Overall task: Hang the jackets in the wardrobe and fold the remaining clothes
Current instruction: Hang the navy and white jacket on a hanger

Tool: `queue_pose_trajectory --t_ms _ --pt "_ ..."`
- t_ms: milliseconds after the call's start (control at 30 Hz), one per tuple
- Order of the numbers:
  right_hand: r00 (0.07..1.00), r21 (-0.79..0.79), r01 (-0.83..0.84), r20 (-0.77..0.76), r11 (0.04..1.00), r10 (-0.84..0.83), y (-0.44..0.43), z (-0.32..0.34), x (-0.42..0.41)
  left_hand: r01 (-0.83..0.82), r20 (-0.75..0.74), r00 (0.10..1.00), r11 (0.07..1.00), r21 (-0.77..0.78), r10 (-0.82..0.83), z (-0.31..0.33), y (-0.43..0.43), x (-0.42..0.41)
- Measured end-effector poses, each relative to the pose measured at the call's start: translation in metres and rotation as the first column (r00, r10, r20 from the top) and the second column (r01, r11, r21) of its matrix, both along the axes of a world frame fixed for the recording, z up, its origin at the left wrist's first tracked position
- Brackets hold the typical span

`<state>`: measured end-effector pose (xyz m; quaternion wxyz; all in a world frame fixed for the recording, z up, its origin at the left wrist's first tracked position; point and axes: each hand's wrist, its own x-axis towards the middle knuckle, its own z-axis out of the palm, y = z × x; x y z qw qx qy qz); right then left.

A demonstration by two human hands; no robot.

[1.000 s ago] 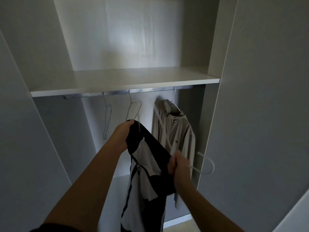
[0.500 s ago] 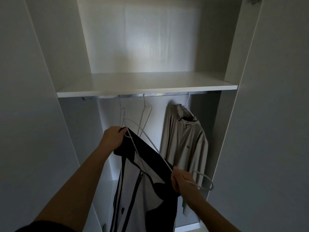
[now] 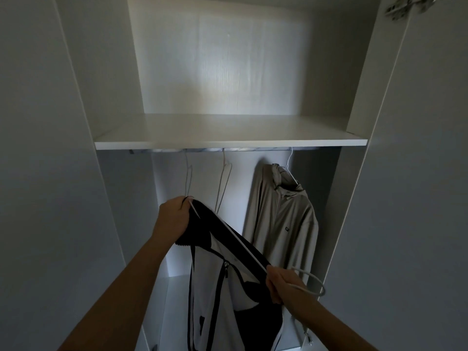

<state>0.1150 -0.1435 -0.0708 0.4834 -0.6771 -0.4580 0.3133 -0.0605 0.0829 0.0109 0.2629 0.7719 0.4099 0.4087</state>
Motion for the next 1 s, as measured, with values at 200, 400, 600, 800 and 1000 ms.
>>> queue_pose_trajectory --t_ms 200,400,600,800,1000 --pt "0.998 -0.03 -0.07 -0.011 0.997 0.07 -0.015 -0.001 0.012 0.244 0.297 0.947 0.877 -0.414 -0.124 -0.008 0.001 -0.001" --pt "0.997 0.017 -0.056 -0.058 0.998 0.057 -0.022 0.009 0.01 0.267 0.203 0.958 0.892 -0.366 -0.203 -0.001 0.006 0.002" --pt "0.994 0.316 -0.057 0.107 0.947 0.024 -0.021 0.044 -0.015 0.214 -0.161 0.966 0.976 0.051 -0.203 0.034 0.013 -0.001" --pt "0.841 0.088 -0.428 0.403 0.9 0.361 -0.018 0.081 -0.014 0.276 0.055 0.961 0.95 -0.145 -0.271 0.057 0.009 0.003" --pt "0.649 -0.123 -0.758 -0.045 0.64 0.76 -0.008 0.11 0.001 0.258 0.062 0.966 0.938 -0.23 -0.251 0.064 0.0 0.02"
